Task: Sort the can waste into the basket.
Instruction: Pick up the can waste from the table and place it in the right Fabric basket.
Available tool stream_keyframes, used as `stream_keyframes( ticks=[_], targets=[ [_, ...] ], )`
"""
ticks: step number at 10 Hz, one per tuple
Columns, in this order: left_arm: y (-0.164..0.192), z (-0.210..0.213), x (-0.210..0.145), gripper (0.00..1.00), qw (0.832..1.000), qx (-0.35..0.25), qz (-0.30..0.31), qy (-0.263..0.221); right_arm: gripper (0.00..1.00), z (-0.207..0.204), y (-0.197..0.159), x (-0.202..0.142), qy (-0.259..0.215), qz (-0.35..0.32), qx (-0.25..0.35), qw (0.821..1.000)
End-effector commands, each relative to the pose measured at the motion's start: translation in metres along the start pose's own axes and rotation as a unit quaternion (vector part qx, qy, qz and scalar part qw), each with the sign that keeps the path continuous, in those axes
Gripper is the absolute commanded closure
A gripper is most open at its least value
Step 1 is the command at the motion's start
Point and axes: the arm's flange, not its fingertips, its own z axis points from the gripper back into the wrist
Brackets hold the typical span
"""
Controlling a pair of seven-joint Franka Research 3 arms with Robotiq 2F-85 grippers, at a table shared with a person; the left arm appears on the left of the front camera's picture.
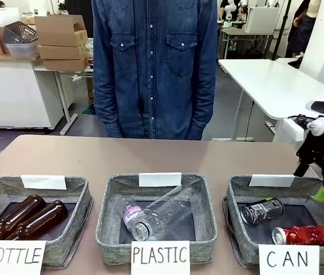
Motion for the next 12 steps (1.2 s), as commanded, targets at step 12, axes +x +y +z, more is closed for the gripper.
stream_keyframes(
  ticks=[12],
  targets=[
    [0.0, -0.001, 0.001, 0.0, 1.0, -0.011, -0.005, -0.006, 0.0, 0.045, -0.092, 0.067, -0.294, -0.519, 0.155, 0.787]
  ],
)
